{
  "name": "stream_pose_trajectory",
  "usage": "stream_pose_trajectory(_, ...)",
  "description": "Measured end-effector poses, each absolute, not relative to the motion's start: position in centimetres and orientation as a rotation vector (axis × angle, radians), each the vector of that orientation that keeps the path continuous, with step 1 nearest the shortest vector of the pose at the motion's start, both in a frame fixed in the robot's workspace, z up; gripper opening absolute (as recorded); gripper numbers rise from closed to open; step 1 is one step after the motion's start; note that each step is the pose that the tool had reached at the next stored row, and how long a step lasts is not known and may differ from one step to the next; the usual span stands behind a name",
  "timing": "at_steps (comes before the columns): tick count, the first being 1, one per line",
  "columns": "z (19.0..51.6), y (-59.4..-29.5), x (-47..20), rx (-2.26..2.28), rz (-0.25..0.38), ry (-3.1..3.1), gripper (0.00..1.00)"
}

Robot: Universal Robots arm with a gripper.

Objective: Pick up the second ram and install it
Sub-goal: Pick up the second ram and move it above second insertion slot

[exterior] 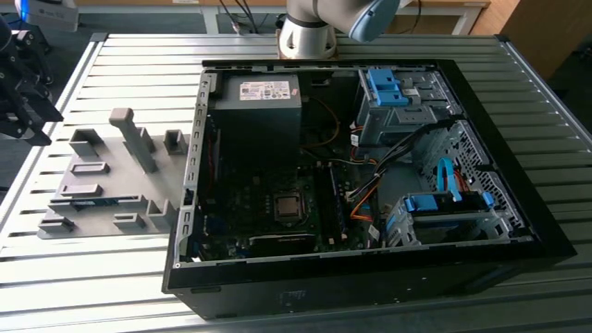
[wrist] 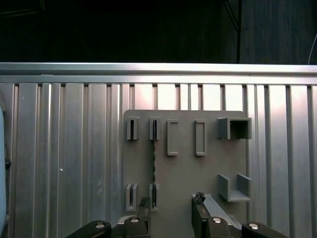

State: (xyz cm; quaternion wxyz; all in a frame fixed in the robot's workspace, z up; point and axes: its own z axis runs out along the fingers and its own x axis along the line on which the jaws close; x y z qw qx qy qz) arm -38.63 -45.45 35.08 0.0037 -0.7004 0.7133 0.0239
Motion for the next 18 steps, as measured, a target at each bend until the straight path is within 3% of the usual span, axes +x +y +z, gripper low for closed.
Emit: stream_pose_trajectory(18, 32.1, -45.6, -38.6, -2.195, 0.075, 2.236, 0.46)
